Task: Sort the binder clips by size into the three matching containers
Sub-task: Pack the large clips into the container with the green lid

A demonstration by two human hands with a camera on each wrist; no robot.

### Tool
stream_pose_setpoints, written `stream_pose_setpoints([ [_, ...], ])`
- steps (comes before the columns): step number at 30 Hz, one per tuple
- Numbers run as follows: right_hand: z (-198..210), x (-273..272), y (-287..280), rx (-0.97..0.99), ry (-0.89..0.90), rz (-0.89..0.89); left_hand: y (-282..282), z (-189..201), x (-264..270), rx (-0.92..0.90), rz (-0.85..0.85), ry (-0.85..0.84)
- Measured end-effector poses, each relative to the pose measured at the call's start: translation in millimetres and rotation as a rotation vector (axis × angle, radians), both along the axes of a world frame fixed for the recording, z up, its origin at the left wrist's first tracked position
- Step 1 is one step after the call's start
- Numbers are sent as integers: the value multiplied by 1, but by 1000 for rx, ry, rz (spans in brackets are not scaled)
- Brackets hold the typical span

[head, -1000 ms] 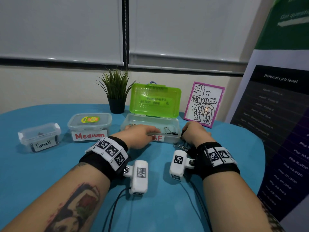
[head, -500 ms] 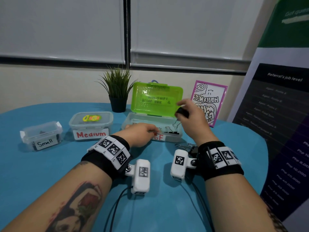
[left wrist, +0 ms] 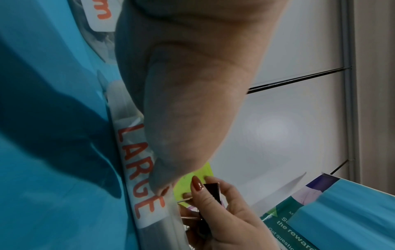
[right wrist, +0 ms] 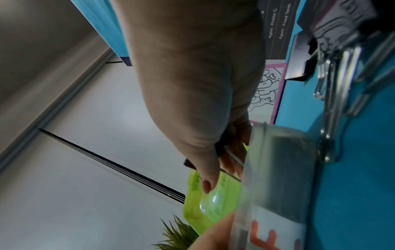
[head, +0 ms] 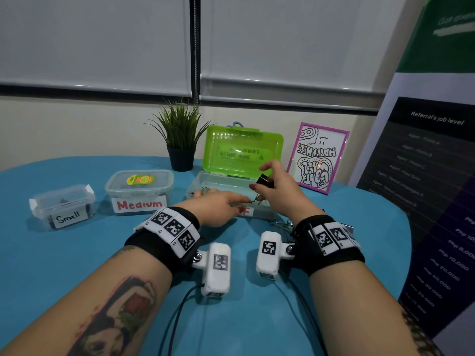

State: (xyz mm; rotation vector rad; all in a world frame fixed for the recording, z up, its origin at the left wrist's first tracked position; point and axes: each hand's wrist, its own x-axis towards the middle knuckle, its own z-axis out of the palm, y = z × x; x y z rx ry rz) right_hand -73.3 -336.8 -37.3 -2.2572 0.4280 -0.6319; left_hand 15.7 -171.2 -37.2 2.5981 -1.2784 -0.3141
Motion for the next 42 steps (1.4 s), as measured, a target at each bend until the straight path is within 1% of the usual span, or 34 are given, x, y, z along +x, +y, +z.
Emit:
stream_pose_setpoints([
  [3, 1, 4, 3, 37, -11, -39, 0, 0, 0, 21, 8, -6],
  [5, 0, 7, 3, 15, 34, -73, 1, 0, -1, 22, 9, -5],
  [8, -1, 9, 3, -64, 161, -129, 1, -1, 0, 15, 9, -3],
  [11, -3, 8, 0, -260, 373, -186, 0, -1, 1, -2, 11, -2],
  [13, -3, 6, -1, -311, 466, -168, 0, -3, 2, -1, 12, -4],
  [14, -2, 5, 0, -307, 480, -153, -1, -3, 2, -1, 15, -1],
  [15, -1, 4, 1, -295, 464, -141, -1, -4, 3, -1, 23, 4],
  [17, 3, 1, 1, -264, 350, -175, -1, -4, 3, -6, 31, 14],
  [19, 10, -4, -6, -227, 198, -334, 0, -1, 0, -21, 20, 12],
  [20, 12, -8, -12, -224, 166, -424, 1, 1, -2, -30, 8, 12],
  [21, 12, -13, -20, -221, 190, -500, 2, 3, -4, -44, -2, 11],
  [22, 12, -16, -29, -210, 289, -552, 2, 4, -6, -61, -4, 11],
  [23, 11, -21, -36, -182, 417, -559, 3, 5, -7, -77, -1, 13],
  [24, 8, -22, -42, -142, 552, -535, 3, 6, -8, -89, 5, 12],
  [25, 5, -22, -45, -114, 649, -494, 3, 5, -7, -93, 10, 9],
  [26, 4, -21, -44, -100, 718, -457, 3, 5, -7, -87, 11, 3],
  [29, 2, -16, -41, -183, 804, -430, 3, 4, -6, -75, 14, 0],
  [30, 2, -13, -40, -204, 805, -425, 3, 4, -6, -73, 15, 3],
  [35, -4, -1, -40, -266, 678, -378, 3, 3, -5, -77, 5, 7],
  [37, -2, -2, -39, -237, 582, -423, 3, 3, -5, -82, 5, 6],
  [39, -2, -5, -46, -202, 505, -537, 3, 2, -4, -82, 3, 7],
  [40, -4, -8, -49, -189, 496, -599, 2, 3, -4, -81, 4, 11],
  [42, -5, -15, -51, -152, 612, -642, 2, 2, -3, -85, 9, 16],
])
